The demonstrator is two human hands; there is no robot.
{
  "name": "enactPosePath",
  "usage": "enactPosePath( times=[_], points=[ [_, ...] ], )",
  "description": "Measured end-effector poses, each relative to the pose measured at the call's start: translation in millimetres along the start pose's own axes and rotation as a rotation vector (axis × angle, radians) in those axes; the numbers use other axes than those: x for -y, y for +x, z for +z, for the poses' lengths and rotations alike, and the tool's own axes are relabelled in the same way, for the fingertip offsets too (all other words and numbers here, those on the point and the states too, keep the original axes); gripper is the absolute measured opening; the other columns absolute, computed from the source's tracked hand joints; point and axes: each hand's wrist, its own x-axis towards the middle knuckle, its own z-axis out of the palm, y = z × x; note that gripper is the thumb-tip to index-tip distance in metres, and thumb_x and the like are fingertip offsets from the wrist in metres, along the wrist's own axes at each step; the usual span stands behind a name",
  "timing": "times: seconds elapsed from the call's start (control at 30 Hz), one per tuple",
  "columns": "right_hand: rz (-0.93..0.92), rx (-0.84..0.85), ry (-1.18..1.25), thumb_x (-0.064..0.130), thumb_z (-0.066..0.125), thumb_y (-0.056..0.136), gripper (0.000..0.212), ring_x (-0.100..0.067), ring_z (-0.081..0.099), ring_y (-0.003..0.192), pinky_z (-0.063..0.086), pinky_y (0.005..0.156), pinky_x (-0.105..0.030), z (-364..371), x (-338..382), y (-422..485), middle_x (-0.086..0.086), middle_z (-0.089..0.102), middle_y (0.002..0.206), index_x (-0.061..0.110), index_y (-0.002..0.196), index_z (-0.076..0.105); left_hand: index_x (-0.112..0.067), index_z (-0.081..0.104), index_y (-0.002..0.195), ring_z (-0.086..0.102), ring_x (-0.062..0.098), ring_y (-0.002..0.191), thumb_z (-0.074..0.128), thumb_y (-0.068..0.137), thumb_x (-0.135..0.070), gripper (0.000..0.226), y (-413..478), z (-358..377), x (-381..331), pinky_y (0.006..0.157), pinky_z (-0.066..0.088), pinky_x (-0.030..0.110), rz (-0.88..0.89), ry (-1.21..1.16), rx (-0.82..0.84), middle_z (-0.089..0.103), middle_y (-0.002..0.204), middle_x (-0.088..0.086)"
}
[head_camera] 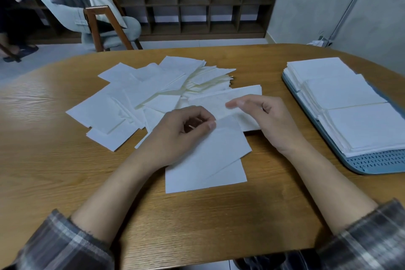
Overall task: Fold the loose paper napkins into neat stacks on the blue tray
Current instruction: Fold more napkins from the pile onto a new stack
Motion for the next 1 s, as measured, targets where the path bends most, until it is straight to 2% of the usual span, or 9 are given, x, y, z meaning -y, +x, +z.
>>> enactPosePath(
  times=[0.07, 0.17, 0.33, 0.43, 0.53, 0.63, 0.77, 0.87, 1.0],
  points=[
    [0.023, 0.041, 0.048, 0.042, 0.071, 0.098, 0.024, -0.004, 0.071, 0.112, 0.049, 0.099, -0.022, 2.0, 1.2, -2.2, 0.011, 0.080, 0.109, 0.021, 0.104, 0.082, -0.023, 0.076, 0.094, 0.052, 0.011, 0.070, 0.069, 0.103, -0.026, 0.012, 1.2, -1.2, 0.9, 0.066, 0.038, 0.024, 0.000, -0.044, -0.054, 0.066, 0.079, -0.007],
    [0.060, 0.038, 0.037, 0.032, 0.078, 0.093, 0.018, -0.011, 0.075, 0.102, 0.053, 0.090, -0.026, 7.1, -1.5, -2.6, 0.006, 0.081, 0.103, 0.016, 0.101, 0.082, -0.022, 0.078, 0.094, 0.048, 0.017, 0.068, 0.072, 0.101, -0.025, 0.010, 2.3, -1.2, 2.0, 0.065, 0.037, 0.030, -0.003, -0.096, -0.109, 0.061, 0.074, -0.004],
    [0.083, -0.046, 0.065, 0.022, 0.077, 0.096, 0.010, -0.008, 0.075, 0.090, 0.052, 0.077, -0.016, 4.9, 1.2, 0.9, 0.005, 0.081, 0.095, 0.014, 0.094, 0.082, -0.029, 0.079, 0.105, 0.075, 0.014, 0.089, 0.083, 0.091, -0.028, 0.015, 3.6, -5.1, 2.1, 0.080, 0.058, 0.040, -0.106, -0.132, -0.037, 0.078, 0.095, -0.007],
    [0.108, -0.167, 0.112, 0.025, 0.078, 0.095, 0.006, -0.005, 0.075, 0.092, 0.052, 0.082, -0.017, 0.6, -0.7, 2.9, 0.011, 0.081, 0.094, 0.022, 0.090, 0.080, -0.029, 0.078, 0.106, 0.075, 0.010, 0.095, 0.084, 0.090, -0.024, 0.018, 3.8, -8.8, 2.1, 0.083, 0.060, 0.036, -0.128, -0.094, -0.078, 0.079, 0.102, -0.010],
    [0.151, -0.188, 0.164, 0.024, 0.077, 0.096, 0.002, -0.007, 0.076, 0.097, 0.056, 0.089, -0.024, -2.1, -2.1, 3.3, 0.011, 0.081, 0.100, 0.025, 0.095, 0.079, -0.029, 0.073, 0.115, 0.073, 0.015, 0.095, 0.082, 0.091, -0.018, 0.028, 4.8, -11.1, 2.7, 0.068, 0.056, 0.026, -0.081, -0.145, -0.244, 0.076, 0.105, -0.007],
    [0.132, -0.023, 0.267, 0.019, 0.074, 0.097, 0.022, -0.021, 0.073, 0.114, 0.056, 0.100, -0.039, -1.7, -3.1, 2.4, -0.001, 0.078, 0.120, 0.018, 0.120, 0.074, -0.031, 0.063, 0.119, 0.069, 0.040, 0.095, 0.080, 0.094, -0.018, 0.032, 4.0, -10.5, 2.7, 0.065, 0.056, 0.051, 0.007, -0.181, -0.277, 0.075, 0.107, 0.010],
    [0.100, 0.057, 0.258, 0.023, 0.079, 0.090, 0.041, -0.023, 0.069, 0.116, 0.054, 0.097, -0.040, 3.7, -6.3, 3.0, -0.004, 0.073, 0.124, 0.026, 0.129, 0.067, -0.022, 0.065, 0.108, 0.074, 0.023, 0.094, 0.077, 0.096, -0.012, 0.020, 3.9, -2.5, -0.2, 0.058, 0.058, 0.031, 0.006, -0.188, -0.279, 0.073, 0.109, 0.000],
    [0.092, 0.037, 0.246, 0.025, 0.077, 0.088, 0.045, -0.020, 0.069, 0.112, 0.056, 0.091, -0.035, 4.9, -6.6, 3.6, -0.002, 0.072, 0.124, 0.031, 0.130, 0.065, -0.019, 0.067, 0.104, 0.073, 0.021, 0.092, 0.077, 0.095, -0.010, 0.016, 5.0, 2.4, 1.2, 0.062, 0.058, 0.029, -0.028, -0.187, -0.297, 0.072, 0.107, -0.001],
    [0.103, 0.021, 0.238, 0.028, 0.077, 0.086, 0.048, -0.014, 0.068, 0.109, 0.054, 0.084, -0.026, 3.6, -3.9, 4.1, 0.001, 0.071, 0.124, 0.038, 0.131, 0.064, -0.014, 0.071, 0.105, 0.064, -0.001, 0.074, 0.077, 0.095, -0.009, 0.014, 3.6, 6.1, -2.6, 0.056, 0.043, 0.012, -0.044, -0.182, -0.307, 0.068, 0.096, -0.015]
  ],
)
